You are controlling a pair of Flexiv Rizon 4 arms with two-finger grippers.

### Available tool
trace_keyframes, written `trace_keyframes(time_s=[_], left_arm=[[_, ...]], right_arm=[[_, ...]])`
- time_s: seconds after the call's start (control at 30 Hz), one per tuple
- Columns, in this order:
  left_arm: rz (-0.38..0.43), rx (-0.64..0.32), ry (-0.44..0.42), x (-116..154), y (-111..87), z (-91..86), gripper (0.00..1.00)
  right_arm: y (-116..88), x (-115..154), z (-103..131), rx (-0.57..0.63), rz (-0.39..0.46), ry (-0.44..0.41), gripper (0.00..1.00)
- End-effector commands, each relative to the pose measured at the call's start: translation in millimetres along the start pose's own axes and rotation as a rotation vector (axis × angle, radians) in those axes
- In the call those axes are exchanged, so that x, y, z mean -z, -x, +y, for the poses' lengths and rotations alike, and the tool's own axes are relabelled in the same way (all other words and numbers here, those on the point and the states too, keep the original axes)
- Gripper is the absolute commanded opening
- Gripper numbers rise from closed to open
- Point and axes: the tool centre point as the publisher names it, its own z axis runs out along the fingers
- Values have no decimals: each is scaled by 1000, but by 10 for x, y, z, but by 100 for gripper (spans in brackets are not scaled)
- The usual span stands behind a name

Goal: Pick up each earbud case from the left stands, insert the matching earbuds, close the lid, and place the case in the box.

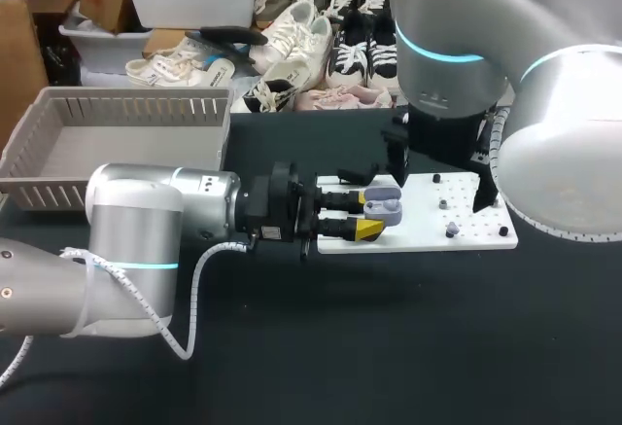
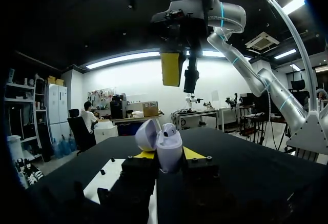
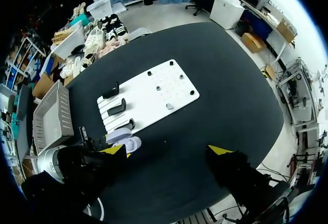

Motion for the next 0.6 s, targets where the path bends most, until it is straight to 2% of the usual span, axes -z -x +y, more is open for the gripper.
trace_keyframes(time_s=[0.03,0.07,0.1,0.43,0.57,0.6], left_arm=[[0,-1,2,0,-2,-5,0],[0,-1,2,0,-2,-5,0],[0,-1,2,0,-2,-5,0],[0,-1,2,0,-2,-5,0],[0,-1,2,0,-2,-5,0],[0,-1,2,0,-2,-5,0]], right_arm=[[-6,1,-29,-2,-3,6,100],[84,-206,-275,17,76,99,77],[162,-380,-480,16,77,104,77],[194,-412,-554,16,80,135,76],[174,-421,-530,38,81,145,73],[163,-417,-517,44,80,146,68]])
